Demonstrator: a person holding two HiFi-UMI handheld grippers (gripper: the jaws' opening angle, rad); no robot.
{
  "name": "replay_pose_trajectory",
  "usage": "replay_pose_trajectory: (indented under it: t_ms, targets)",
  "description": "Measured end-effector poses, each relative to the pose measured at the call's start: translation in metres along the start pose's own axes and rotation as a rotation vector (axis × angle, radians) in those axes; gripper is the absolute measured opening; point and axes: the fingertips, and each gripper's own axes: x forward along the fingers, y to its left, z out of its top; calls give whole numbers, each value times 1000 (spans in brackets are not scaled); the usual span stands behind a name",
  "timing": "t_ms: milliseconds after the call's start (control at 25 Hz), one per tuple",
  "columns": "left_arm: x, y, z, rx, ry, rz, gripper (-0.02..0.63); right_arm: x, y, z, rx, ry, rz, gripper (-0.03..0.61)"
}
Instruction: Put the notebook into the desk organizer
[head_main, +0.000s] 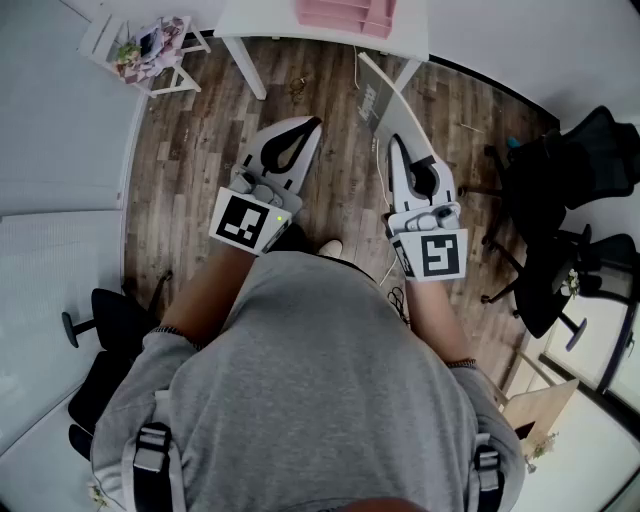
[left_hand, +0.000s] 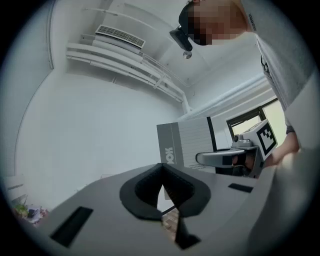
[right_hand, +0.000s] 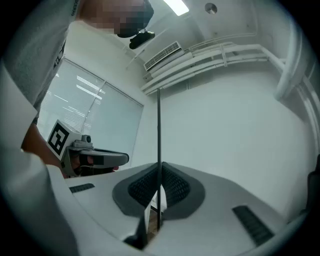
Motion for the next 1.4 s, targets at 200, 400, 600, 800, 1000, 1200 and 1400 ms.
replay_pose_trajectory:
  t_ms: [200, 400, 600, 800, 1000, 1200, 1400]
  targets:
    - [2, -1, 0, 13, -4, -1, 20, 1, -2, 0, 16, -2, 16, 15]
    - [4, 0, -3, 8, 4, 4, 20, 2, -6, -4, 36, 9, 23, 15]
    - [5, 2, -2, 15, 4, 14, 20, 2, -11, -3, 36, 10, 24, 15]
    - [11, 9, -4, 33, 22, 24, 20, 9, -17, -3, 34, 15, 30, 15]
    - [23, 35, -8, 40, 27, 30, 20, 35, -23, -5, 28, 21, 34, 17]
    - [42, 71, -14, 34, 14, 26, 20, 71, -33, -9, 29, 26, 26, 17]
    - [71, 114, -19, 41, 7, 3, 21, 122, -43, -12, 22, 46, 23, 17]
